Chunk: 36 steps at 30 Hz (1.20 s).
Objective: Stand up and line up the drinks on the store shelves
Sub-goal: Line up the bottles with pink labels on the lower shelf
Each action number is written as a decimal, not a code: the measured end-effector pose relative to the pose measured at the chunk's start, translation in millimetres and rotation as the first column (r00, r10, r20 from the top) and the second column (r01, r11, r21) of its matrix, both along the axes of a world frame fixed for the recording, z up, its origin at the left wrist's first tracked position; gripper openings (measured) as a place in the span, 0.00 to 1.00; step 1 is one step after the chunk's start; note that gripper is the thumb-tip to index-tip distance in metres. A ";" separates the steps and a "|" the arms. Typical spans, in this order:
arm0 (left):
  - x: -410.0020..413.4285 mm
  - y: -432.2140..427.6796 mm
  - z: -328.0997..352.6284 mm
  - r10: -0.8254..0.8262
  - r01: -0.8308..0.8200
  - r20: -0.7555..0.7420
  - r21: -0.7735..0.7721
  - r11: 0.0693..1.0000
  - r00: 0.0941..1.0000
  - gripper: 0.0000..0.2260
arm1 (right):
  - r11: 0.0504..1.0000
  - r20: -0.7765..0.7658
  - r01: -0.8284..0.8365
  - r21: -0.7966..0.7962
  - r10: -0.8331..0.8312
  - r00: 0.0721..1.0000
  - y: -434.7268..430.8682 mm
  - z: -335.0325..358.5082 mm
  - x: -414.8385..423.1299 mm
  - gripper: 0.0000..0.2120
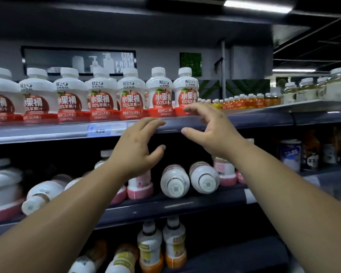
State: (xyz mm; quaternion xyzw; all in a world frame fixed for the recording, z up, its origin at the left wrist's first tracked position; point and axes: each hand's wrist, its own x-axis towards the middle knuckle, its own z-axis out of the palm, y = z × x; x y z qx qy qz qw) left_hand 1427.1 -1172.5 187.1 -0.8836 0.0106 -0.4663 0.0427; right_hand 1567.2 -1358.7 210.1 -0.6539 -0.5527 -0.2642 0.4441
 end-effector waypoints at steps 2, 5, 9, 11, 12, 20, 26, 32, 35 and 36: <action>-4.4 -3.7 -11.3 -0.037 0.037 -0.029 0.007 0.999 0.999 0.27 | 0.998 -0.054 0.020 -0.055 -0.023 0.998 -3.8 -16.4 -8.0 0.21; -9.8 -9.6 -28.8 -0.109 0.107 -0.090 -0.021 0.994 0.990 0.26 | 0.990 -0.169 0.058 -0.126 -0.078 0.983 -11.2 -40.1 -18.9 0.20; -10.6 -15.0 -52.5 -0.177 0.170 -0.123 -0.065 0.983 0.976 0.26 | 0.986 -0.254 0.097 -0.139 -0.130 0.958 -25.6 -67.4 -26.1 0.19; -9.0 -22.0 -61.8 -0.216 0.203 -0.143 -0.105 0.974 0.966 0.25 | 0.988 -0.305 0.097 -0.122 -0.131 0.943 -35.6 -77.6 -26.4 0.18; -7.5 -28.2 -64.7 -0.235 0.219 -0.152 -0.117 0.969 0.960 0.25 | 0.989 -0.328 0.092 -0.116 -0.126 0.936 -41.6 -81.9 -24.6 0.18; 50.2 -85.7 -65.4 -0.272 0.245 -0.166 -0.166 0.955 0.948 0.25 | 0.996 -0.439 0.093 0.014 -0.078 0.895 -92.2 -99.1 34.8 0.19; 125.7 -137.8 -72.1 -0.170 0.142 -0.139 -0.189 0.972 0.976 0.26 | 0.998 -0.460 0.061 0.000 -0.054 0.886 -121.4 -108.6 122.5 0.22; 188.5 -184.9 -67.4 -0.062 0.053 -0.030 -0.240 0.969 0.998 0.22 | 0.999 -0.495 -0.005 -0.039 -0.015 0.869 -125.8 -117.1 204.2 0.34; 201.7 -189.1 -62.7 0.006 -0.010 -0.015 -0.276 0.961 1.000 0.21 | 0.990 -0.546 -0.103 -0.096 0.034 0.837 -119.8 -118.4 225.3 0.43; 203.5 -189.1 -59.5 0.030 -0.032 -0.012 -0.286 0.958 0.999 0.21 | 0.982 -0.567 -0.149 -0.116 0.058 0.821 -117.5 -117.6 228.2 0.46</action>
